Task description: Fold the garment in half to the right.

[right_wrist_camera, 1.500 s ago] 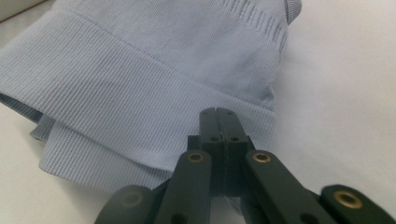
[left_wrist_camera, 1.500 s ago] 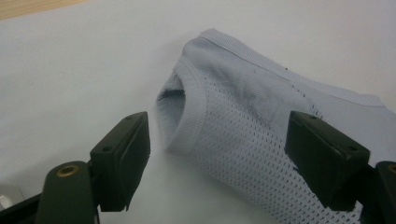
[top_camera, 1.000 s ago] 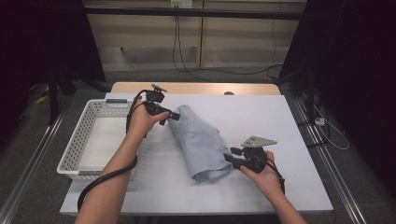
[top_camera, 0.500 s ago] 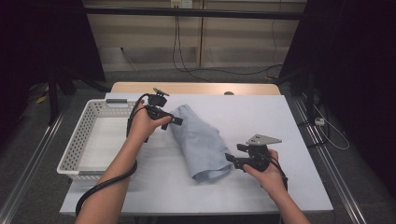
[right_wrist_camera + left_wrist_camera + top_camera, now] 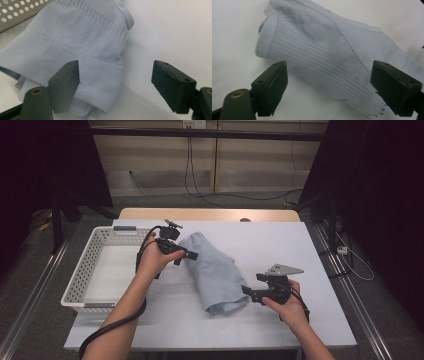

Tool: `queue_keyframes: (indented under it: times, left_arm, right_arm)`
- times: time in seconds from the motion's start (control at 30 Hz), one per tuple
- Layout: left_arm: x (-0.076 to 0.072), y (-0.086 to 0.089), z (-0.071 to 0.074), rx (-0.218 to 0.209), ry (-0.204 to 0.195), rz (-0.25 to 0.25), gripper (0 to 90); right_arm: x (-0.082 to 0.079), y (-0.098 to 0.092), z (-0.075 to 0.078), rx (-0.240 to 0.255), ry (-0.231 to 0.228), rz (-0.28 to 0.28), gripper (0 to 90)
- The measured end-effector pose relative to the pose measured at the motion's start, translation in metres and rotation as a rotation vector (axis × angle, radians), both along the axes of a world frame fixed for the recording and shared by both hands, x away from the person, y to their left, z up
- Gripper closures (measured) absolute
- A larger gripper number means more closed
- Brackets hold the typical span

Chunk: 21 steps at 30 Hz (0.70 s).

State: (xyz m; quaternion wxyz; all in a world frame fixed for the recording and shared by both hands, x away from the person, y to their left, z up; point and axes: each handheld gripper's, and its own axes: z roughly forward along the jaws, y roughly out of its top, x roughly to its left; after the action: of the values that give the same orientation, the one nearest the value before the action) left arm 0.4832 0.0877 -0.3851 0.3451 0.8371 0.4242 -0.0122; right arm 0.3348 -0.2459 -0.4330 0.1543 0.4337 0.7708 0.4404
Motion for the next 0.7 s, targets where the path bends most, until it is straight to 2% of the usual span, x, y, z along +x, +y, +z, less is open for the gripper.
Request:
queue_keyframes:
  times: [0.23,0.57,0.7]
  left_arm:
    - [-0.009,-0.006,0.001,-0.012,0.005,-0.01,13.4]
    - [-0.016,-0.019,-0.002,0.004,0.021,-0.018,10.5]
    - [-0.018,-0.026,-0.009,0.006,0.027,-0.02,10.3]
  right_arm:
    - [-0.004,-0.002,0.002,-0.014,-0.009,0.0,19.8]
    - [-0.008,-0.005,0.003,-0.007,-0.021,-0.015,18.8]
    - [-0.009,-0.005,0.003,-0.011,-0.029,-0.016,18.6]
